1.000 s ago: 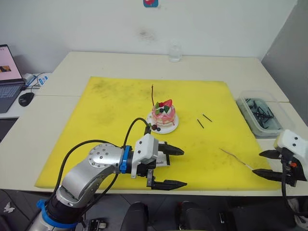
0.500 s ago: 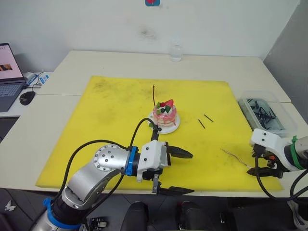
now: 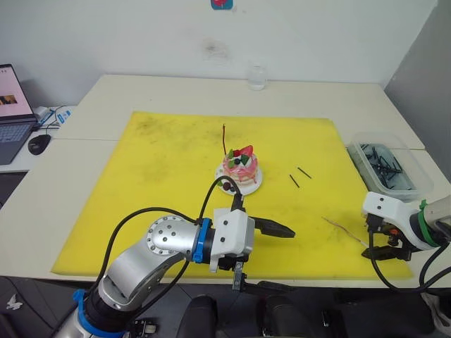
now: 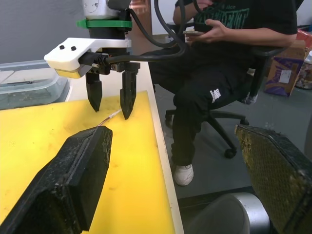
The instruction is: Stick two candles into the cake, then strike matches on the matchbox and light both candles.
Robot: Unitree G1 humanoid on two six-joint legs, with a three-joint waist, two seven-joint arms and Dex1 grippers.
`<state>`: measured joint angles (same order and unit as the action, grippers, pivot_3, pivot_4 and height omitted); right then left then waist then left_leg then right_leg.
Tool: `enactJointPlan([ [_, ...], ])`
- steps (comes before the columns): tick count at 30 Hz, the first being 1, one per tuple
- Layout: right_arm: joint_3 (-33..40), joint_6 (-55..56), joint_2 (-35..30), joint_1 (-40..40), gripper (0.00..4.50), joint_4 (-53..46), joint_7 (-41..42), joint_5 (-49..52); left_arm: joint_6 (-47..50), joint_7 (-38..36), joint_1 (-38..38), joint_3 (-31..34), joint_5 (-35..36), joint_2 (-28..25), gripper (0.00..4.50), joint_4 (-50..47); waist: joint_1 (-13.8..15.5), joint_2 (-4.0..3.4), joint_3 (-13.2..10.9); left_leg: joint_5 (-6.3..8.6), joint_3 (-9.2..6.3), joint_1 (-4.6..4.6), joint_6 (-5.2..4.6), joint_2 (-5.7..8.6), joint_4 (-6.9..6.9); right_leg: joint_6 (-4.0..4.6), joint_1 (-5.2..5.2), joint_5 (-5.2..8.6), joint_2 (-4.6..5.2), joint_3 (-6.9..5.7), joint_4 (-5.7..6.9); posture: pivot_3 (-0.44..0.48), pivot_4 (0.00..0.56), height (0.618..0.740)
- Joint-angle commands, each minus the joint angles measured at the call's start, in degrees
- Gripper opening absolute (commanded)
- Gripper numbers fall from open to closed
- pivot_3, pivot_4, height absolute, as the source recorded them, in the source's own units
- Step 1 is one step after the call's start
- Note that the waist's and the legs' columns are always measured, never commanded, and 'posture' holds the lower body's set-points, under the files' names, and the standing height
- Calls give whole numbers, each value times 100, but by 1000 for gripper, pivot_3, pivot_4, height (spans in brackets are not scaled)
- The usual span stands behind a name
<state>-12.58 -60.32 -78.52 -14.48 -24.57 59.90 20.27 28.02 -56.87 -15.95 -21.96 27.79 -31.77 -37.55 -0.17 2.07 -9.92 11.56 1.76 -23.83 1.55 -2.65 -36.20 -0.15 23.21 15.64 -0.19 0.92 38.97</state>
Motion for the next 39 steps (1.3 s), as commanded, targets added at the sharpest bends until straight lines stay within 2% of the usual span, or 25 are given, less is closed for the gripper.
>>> enactJointPlan([
  [1, 7, 5, 15, -120, 3534, -132, 30, -76, -156, 55, 2, -111, -72, 102, 4500, -57, -1, 0, 0, 0, 0, 0, 0, 0, -1, 0, 0, 0, 0, 1, 0, 0, 150, 740],
  [9, -99, -90, 23, -188, 3534, -230, 92, -131, -263, 108, 89, -226, -217, 217, 4500, 15, -1, -1, 1, 0, -1, 0, 0, -1, -1, 0, 0, 0, 0, 0, 0, 0, 150, 740],
  [10, -109, -105, 30, -189, 3375, -235, 94, -128, -267, 124, 97, -229, -226, 227, 4500, 24, -1, -1, 1, 0, -1, 0, 0, -1, -1, 0, 0, 0, 0, -1, 0, 0, 150, 740],
  [12, -133, -146, 54, -207, 2990, -247, 86, -123, -273, 160, 116, -228, -237, 240, 4500, 46, -2, -1, 1, 0, -1, 0, 0, 0, -1, 0, 0, 0, 0, 0, 0, 0, 150, 740],
  [20, -196, -308, 140, -246, 146, -343, 43, -102, -338, 193, 187, -229, -297, 243, 4500, 106, -2, -1, 1, 0, -1, 0, 0, -1, -1, 0, 0, 0, 0, -1, 0, 0, 150, 740],
  [27, 30, -429, 117, -245, 62, -331, 78, 31, -346, 204, 255, -139, -283, 190, 4500, 122, -2, -1, 1, 0, -2, 0, 0, -1, -1, 0, 0, 0, 0, -1, 0, 0, 150, 740],
  [32, 802, -689, 168, -629, 62, -104, 169, 456, -63, 415, 450, 377, 25, 30, 4500, -28, -19, -2, 0, 0, 0, 1, 0, -2, -1, 0, 0, 0, 0, 1, 1, 0, 150, 740],
  [36, 1463, -814, 958, -1218, 62, -27, -226, 844, 385, 802, 649, 994, 421, -103, 4500, -227, -32, -2, -1, 0, -3, 4, 0, -5, -1, 0, -1, -2, 0, -1, 3, 0, 150, 740],
  [39, 1855, -998, 2298, -1861, 62, -61, -973, 1155, 669, 968, 820, 1648, 722, -351, 4500, -274, -68, 3, -3, 0, -4, 3, 0, -4, -2, -1, -1, -2, -13, 1, 4, 0, 150, 740],
])
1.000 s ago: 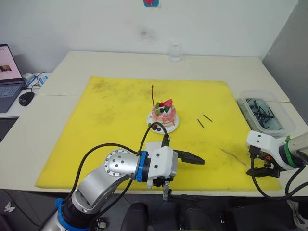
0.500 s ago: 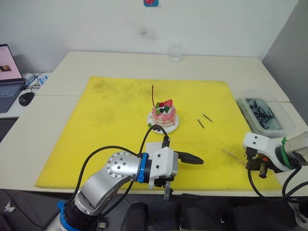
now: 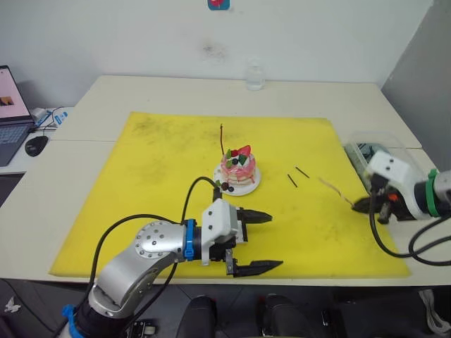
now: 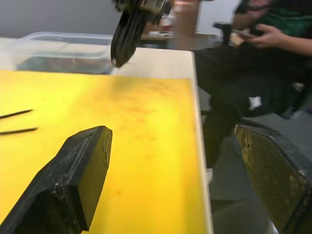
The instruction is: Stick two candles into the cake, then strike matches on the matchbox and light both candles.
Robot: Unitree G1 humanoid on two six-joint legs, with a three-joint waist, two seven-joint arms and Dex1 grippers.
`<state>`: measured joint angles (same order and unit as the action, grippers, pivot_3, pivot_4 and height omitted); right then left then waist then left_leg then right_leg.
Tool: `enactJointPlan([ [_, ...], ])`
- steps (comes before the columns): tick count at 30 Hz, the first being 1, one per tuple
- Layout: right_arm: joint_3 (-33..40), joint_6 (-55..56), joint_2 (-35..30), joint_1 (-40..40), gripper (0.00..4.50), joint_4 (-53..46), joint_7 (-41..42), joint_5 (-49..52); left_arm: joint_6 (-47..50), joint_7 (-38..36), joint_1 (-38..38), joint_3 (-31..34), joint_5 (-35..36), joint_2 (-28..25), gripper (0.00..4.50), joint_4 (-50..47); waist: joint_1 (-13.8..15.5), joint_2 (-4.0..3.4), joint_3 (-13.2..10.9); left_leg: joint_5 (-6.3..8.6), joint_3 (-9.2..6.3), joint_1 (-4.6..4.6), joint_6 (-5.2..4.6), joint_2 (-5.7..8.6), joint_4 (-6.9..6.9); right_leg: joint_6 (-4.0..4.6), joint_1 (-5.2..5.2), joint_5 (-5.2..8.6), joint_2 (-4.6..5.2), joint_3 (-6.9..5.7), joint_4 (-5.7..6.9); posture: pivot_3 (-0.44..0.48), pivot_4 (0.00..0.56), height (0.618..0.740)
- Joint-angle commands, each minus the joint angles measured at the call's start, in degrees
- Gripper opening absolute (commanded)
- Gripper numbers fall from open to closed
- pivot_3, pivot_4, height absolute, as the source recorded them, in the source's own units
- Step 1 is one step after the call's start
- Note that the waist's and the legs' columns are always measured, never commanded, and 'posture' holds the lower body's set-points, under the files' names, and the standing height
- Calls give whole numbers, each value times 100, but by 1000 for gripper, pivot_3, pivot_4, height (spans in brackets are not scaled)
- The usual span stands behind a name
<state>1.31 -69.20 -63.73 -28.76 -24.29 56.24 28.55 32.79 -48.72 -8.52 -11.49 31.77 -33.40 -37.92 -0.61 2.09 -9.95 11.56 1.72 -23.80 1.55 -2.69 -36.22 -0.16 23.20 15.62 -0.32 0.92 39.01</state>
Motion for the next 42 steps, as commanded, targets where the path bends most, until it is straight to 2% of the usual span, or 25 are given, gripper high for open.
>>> enactJointPlan([
  [1, 574, 7, 1521, -628, 62, -50, -1032, 359, 264, 268, 87, 848, 399, -251, 4500, -235, -47, 0, -1, 0, -1, 0, 0, 0, 1, -1, 0, -1, -3, 0, 1, 0, 150, 740],
  [3, 662, 304, 2429, -804, 62, 16, -1595, 293, 362, 447, 56, 1120, 516, -295, 4500, -228, -89, 2, -1, -1, -9, 1, 1, -1, 3, -1, 0, -1, -7, -4, 4, 0, 150, 740],
  [6, 560, 1386, 3742, -866, 62, 419, -2500, -171, 582, 802, 3, 1464, 817, -201, 4500, -258, -80, -1, -1, -1, -14, -5, 1, -2, 4, 0, 1, -2, -15, -10, 4, 0, 150, 740],
  [9, 361, 3183, 4698, -680, 62, 945, -2650, -550, 561, 961, 81, 1706, 795, -228, 4500, -115, -82, -1, -1, -1, -7, -12, 1, -4, 5, -1, 5, -1, -9, -1, -1, 0, 150, 740],
  [11, 178, 4133, 5009, -530, 62, 1253, -2564, -785, 517, 1003, 92, 1800, 772, -246, 4500, 11, -77, 0, -1, 0, -3, -13, 1, -1, 7, -1, 5, -1, 1, 1, -5, 0, 150, 740],
  [17, -357, 5650, 5370, -219, 62, 1940, -2271, -1205, 538, 1119, 4, 1984, 868, -215, 4500, 228, -90, 0, -1, -1, 3, -6, 0, -2, 5, 0, 4, -3, 7, 2, 2, 0, 150, 740],
  [24, -527, 6562, 5732, -115, 62, 2608, -2315, -1396, 591, 1122, -3, 2053, 936, -314, 4500, 291, -98, -1, -1, -1, -4, 0, 1, -12, 7, 7, 3, -7, -7, -1, 8, 0, 150, 740],
  [42, -599, 6932, 5939, 67, 62, 2907, -2437, -1496, 799, 1021, -125, 2030, 1043, -550, 4500, 244, -98, -1, -1, -1, -2, 0, 1, -12, 8, 7, 4, -7, 19, 0, 6, 0, 150, 740],
])
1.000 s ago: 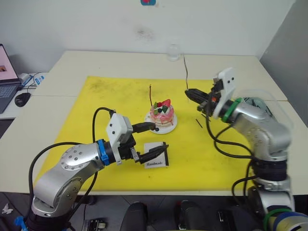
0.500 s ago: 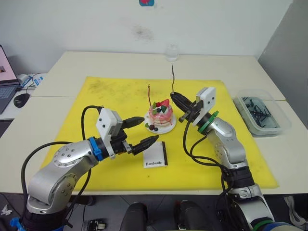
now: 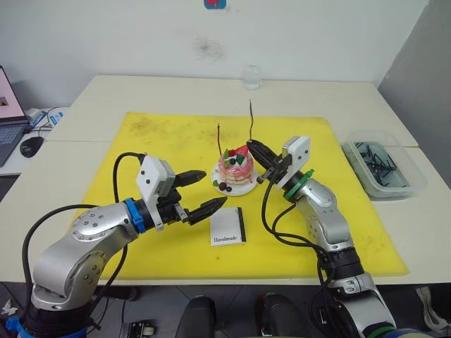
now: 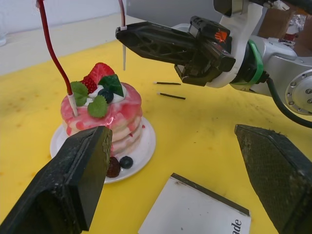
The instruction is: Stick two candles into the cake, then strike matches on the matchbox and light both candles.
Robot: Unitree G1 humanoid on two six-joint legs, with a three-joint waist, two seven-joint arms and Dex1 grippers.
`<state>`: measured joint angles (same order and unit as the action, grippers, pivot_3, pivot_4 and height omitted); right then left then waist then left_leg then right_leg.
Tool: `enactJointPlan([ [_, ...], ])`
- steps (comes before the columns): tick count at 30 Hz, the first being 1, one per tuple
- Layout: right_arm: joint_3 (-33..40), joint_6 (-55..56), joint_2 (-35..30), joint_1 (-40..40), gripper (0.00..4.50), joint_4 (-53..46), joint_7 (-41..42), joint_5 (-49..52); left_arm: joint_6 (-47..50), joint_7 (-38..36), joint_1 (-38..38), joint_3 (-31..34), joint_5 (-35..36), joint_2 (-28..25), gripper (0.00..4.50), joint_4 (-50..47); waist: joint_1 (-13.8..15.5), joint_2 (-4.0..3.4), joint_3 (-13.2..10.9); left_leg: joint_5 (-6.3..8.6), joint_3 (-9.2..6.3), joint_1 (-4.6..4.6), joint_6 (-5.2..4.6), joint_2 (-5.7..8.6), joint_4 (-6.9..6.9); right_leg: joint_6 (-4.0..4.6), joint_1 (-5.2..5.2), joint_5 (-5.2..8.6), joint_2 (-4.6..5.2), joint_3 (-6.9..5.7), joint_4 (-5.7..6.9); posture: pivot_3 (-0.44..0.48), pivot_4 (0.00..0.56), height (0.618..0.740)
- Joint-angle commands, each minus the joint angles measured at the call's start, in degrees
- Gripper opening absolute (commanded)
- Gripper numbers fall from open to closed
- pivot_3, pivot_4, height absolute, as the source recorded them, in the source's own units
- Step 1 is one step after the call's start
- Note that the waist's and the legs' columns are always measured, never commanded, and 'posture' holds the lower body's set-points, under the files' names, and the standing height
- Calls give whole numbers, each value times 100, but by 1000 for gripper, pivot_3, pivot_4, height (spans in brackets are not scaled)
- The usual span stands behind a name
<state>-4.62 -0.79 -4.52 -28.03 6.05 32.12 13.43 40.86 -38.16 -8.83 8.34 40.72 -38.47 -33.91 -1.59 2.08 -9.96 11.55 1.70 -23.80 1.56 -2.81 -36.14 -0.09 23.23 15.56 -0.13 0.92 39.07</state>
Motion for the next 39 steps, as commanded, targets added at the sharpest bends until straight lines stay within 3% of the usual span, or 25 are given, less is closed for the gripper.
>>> enactJointPlan([
  [1, -12, 101, 23, 0, 62, -112, -28, 6, -1, -44, -108, 33, 147, -43, 4500, -160, 0, 0, 0, 0, 0, 0, 0, 0, 0, 0, 0, 0, 0, 0, 0, 0, 150, 740],
  [39, -130, 861, 260, 280, 62, 915, -357, -478, 60, -8, -368, -18, 336, 0, 4500, -149, -2, 0, 0, 0, 2, 0, 0, 3, 3, -1, 0, 1, 5, 2, -3, 0, 150, 740],
])
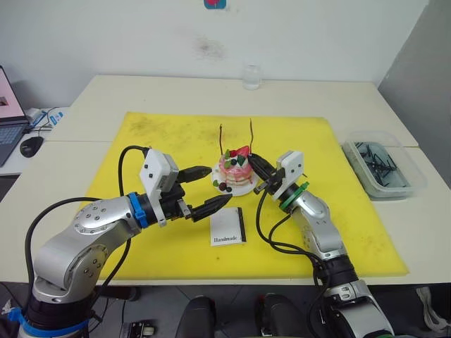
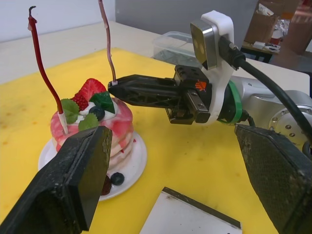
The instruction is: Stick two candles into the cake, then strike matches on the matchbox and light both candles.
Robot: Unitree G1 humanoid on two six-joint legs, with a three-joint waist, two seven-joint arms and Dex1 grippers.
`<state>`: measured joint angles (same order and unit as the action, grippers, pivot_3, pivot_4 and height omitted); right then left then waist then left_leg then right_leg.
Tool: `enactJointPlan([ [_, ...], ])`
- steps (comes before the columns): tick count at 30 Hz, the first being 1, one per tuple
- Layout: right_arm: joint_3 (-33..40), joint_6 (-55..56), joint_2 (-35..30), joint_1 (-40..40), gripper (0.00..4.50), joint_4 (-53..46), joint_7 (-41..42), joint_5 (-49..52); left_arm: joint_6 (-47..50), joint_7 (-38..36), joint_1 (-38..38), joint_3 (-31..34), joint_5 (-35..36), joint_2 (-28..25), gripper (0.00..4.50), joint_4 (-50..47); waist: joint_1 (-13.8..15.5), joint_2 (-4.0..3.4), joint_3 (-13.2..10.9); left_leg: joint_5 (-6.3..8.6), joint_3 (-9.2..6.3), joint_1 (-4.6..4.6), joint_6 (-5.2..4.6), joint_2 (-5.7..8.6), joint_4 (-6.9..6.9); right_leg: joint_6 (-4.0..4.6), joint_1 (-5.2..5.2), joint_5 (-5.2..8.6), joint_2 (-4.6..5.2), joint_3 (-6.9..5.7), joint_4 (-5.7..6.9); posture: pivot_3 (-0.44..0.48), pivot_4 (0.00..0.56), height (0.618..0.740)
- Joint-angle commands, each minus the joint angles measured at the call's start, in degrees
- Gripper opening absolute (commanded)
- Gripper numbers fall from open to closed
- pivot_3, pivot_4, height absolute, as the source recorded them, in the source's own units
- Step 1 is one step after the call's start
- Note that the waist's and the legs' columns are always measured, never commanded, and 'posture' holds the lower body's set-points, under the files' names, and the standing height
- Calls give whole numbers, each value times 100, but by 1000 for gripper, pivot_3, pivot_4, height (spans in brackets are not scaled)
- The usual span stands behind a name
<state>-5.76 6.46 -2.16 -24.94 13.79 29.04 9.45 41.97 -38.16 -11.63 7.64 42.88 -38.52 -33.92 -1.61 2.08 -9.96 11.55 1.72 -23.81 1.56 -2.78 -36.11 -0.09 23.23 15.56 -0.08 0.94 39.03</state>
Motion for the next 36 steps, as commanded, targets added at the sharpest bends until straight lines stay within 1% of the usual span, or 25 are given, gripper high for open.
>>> enactJointPlan([
  [1, -24, 158, 24, -28, 62, 188, -51, -94, -52, -10, -90, 52, 117, 3, 4500, -148, 0, 0, 0, 0, 0, 0, 0, 0, 0, 0, 0, 0, 0, 0, 0, 0, 150, 740],
  [6, -64, 120, 21, 20, 62, 362, -35, -124, -57, -19, -100, 39, 105, 1, 4500, -142, -1, 0, 0, 0, 0, 4, 0, 0, 0, 0, -3, -1, 0, 1, 1, 0, 150, 740],
  [12, 31, 85, 5, 67, 62, 162, -102, -30, -105, -51, -61, -12, 49, 9, 4500, -145, -1, 0, 0, 0, -1, 5, 0, -1, 0, 1, -3, -1, 0, 0, 2, 0, 150, 740],
  [13, 46, 35, 6, 73, 492, 57, -89, 29, -107, -57, -60, -20, 45, 7, 4500, -145, -1, 0, 0, 0, -1, 5, 0, -1, 0, 1, -3, -1, 0, 0, 2, 0, 150, 740],
  [16, 86, -8, 15, 60, 1336, -184, -147, 92, -150, -87, -72, -62, -7, -17, 4500, -126, -2, 0, 0, 0, 0, 3, 0, 0, 0, 0, -3, -1, 0, 1, 2, 0, 150, 740],
  [17, 91, 16, 17, 53, 1775, -243, -178, 84, -175, -123, -80, -93, -40, -40, 4500, -124, -2, 0, 0, 0, 1, 4, 0, 0, 0, 0, -3, -1, 0, 2, 2, 0, 150, 740],
  [21, 45, -95, -15, 60, 3236, -531, -100, 178, -209, -136, -152, -148, -84, -13, 4500, -93, -2, 0, 0, 0, -1, 3, 0, -1, 1, 0, -1, 0, 0, 0, 1, 0, 150, 740],
  [28, 97, -467, -227, 173, 3236, -1215, -110, 252, -227, -137, -151, -217, -234, -41, 4500, 2, -1, 0, 0, 0, 1, 1, 0, 1, 2, 0, 0, 0, 1, 1, -1, 0, 150, 740],
  [30, 129, -619, -364, 256, 3236, -1478, -86, 287, -116, -119, -121, -178, -240, -121, 4500, 31, -1, 0, 0, 0, 1, 1, 0, 1, 2, 0, 0, 0, 2, 1, -1, 0, 150, 740],
  [33, 161, -922, -688, 487, 3236, -2036, 16, 355, 199, -132, 9, 96, -7, -284, 4500, 100, 1, 0, 0, 0, -1, 1, 0, 0, 3, 0, 0, 1, 2, -1, -2, 0, 150, 740],
  [36, 172, -1241, -1241, 811, 3236, -2601, 246, 367, 898, -270, 351, 616, 665, -608, 4500, 257, -1, 0, 0, 0, 2, 0, 0, -1, 5, 1, 1, 2, 3, 0, -4, 0, 150, 740],
])
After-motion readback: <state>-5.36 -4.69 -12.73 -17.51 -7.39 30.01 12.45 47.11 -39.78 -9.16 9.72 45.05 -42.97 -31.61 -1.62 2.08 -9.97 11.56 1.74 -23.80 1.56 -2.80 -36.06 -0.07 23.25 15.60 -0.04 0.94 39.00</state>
